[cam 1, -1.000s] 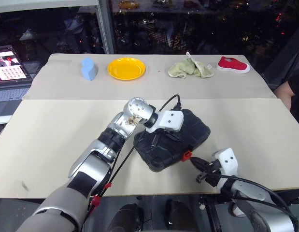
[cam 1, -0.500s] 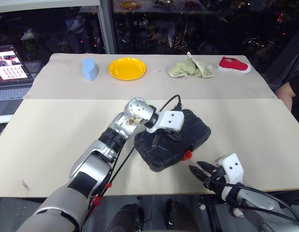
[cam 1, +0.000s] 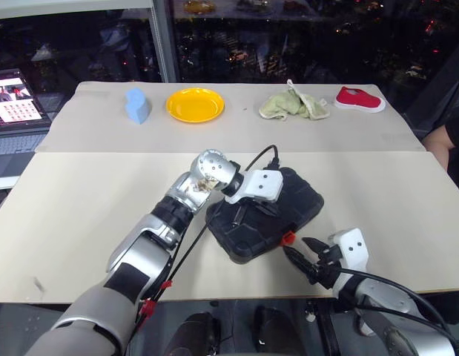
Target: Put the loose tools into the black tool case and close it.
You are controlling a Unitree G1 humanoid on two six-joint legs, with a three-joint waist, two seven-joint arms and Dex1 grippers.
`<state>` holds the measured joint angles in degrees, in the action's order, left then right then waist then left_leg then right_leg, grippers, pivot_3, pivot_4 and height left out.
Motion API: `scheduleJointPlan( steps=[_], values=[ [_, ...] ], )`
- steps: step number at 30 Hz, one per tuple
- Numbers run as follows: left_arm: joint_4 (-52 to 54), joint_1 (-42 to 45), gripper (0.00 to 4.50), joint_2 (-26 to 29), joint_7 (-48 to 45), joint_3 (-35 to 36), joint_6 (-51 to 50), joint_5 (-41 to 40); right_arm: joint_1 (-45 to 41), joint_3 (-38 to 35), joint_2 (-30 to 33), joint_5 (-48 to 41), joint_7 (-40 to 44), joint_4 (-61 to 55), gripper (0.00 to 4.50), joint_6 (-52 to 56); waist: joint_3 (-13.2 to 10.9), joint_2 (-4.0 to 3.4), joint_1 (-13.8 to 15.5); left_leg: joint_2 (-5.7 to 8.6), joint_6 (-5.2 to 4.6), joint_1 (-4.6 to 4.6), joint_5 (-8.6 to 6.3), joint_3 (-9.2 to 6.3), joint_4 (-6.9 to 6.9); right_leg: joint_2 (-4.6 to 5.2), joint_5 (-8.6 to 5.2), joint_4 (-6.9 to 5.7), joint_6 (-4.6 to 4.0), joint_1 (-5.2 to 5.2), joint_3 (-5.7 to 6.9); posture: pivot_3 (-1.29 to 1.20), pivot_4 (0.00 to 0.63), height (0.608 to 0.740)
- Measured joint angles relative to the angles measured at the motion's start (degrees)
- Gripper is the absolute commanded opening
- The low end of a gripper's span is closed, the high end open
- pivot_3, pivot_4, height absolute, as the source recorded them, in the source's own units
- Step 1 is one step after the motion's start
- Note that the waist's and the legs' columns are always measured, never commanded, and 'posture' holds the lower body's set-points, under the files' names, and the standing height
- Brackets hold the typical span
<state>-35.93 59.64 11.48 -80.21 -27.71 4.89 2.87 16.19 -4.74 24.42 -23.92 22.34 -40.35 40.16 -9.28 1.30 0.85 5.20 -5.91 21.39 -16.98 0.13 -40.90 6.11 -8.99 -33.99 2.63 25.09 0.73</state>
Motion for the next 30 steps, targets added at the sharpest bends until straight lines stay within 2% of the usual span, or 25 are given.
scheduleJointPlan(
  steps=[11,14,15,17,18,30],
  values=[
    [-1.15,0.57,0.14,-0.04,0.17,0.02,0.11,0.22,-2.01,1.45,-0.23,0.08,0.20,1.45,3.03,0.00,0.00,0.00,-0.16,-0.01,0.00,0.00,0.01,0.01,-0.01,0.00,0.00,0.00,0.00,0.00,-0.01,0.00,0.150,0.740],
    [-1.61,1.00,0.14,-0.18,0.31,0.04,0.18,0.39,-2.14,1.64,-0.22,0.10,0.64,1.84,2.40,-0.03,0.00,0.00,-0.16,-0.01,0.01,0.00,0.01,0.01,0.00,0.00,0.00,-0.01,0.00,0.00,-0.01,0.00,0.150,0.740],
    [-1.79,1.07,0.14,-0.22,0.35,0.05,0.21,0.41,-2.15,1.69,-0.22,0.12,0.82,1.84,1.93,-0.18,0.00,0.00,-0.15,0.00,0.01,0.00,0.01,0.01,0.00,0.00,0.00,0.00,0.00,0.01,0.00,0.00,0.150,0.740],
    [-1.92,1.10,0.14,-0.33,0.37,0.07,0.23,0.41,-2.11,2.00,0.17,0.39,1.23,1.82,1.35,-0.72,0.00,0.00,-0.13,0.00,0.00,0.00,0.00,0.01,0.00,-0.02,0.00,0.00,0.00,0.01,0.00,0.00,0.150,0.740],
    [-1.95,1.12,0.14,-0.34,0.38,0.09,0.23,0.41,-2.08,2.23,0.76,0.84,1.38,1.81,1.27,-1.15,0.00,0.00,-0.13,0.00,0.00,0.00,0.00,0.00,0.00,-0.02,0.00,0.00,0.00,0.01,0.01,0.00,0.150,0.740],
    [-2.22,1.11,0.14,-0.26,0.60,-0.21,1.67,0.62,0.38,1.45,2.63,1.80,2.71,-0.15,1.27,-3.05,0.00,0.00,0.00,0.01,0.00,0.11,-0.01,-0.01,0.03,-0.01,0.00,0.01,-0.02,0.07,0.02,0.00,0.150,0.740]
  ],
)
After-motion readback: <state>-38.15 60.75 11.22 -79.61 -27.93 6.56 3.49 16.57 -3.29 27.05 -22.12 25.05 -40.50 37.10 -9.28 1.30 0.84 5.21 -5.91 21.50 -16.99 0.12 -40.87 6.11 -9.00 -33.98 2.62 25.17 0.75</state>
